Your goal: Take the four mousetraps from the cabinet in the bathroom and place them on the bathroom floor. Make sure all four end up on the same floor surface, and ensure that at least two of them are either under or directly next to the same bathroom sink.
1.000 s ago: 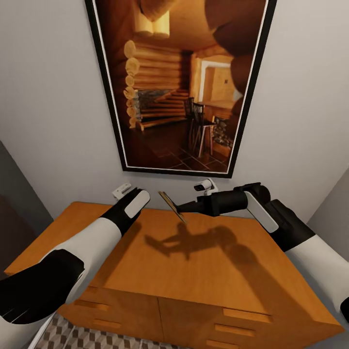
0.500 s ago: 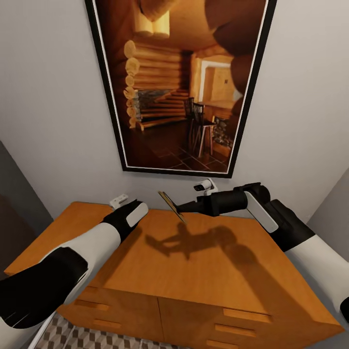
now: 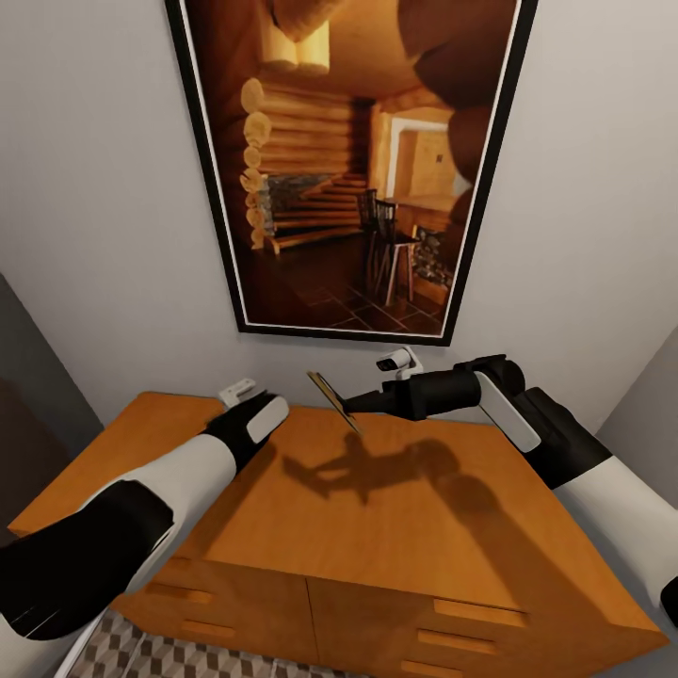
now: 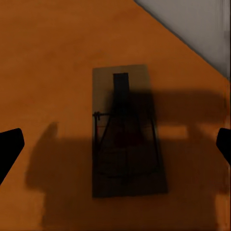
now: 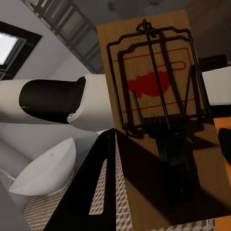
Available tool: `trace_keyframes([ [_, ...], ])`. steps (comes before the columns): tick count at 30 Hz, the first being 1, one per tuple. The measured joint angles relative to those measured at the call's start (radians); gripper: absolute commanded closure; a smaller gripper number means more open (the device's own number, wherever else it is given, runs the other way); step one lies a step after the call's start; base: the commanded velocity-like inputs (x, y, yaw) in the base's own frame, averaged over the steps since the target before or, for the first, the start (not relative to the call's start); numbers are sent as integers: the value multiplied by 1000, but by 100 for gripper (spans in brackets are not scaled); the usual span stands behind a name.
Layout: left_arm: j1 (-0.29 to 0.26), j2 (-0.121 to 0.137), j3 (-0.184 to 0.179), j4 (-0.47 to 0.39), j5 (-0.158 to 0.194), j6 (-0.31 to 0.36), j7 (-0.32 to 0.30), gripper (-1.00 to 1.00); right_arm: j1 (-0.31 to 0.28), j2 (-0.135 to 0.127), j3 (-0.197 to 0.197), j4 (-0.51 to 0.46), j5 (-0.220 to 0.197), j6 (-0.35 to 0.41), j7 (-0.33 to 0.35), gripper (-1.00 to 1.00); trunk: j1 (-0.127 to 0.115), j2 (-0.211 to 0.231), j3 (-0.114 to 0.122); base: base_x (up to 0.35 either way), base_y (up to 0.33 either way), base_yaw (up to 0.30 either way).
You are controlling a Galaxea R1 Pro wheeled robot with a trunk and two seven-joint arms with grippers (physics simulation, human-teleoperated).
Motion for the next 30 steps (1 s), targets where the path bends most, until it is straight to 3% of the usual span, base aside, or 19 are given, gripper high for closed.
trace_keyframes([
  [7, 22, 0, 2, 4, 3, -3, -79, -100, 0, 0, 0, 0, 0, 0, 0, 100, 0, 0, 0, 0, 0, 0],
  [14, 32, 1, 3, 27, 6, -74, -111, -100, 0, 0, 0, 0, 0, 0, 0, 100, 0, 0, 0, 0, 0, 0],
  [20, 33, 1, 4, 68, 12, -92, -164, -100, 0, 0, 0, 0, 0, 0, 0, 100, 0, 0, 0, 0, 0, 0],
  [30, 33, 2, -2, 100, 48, -110, -204, -100, 1, 0, 0, 0, 0, 0, 0, 100, 0, 0, 0, 0, 0, 0],
])
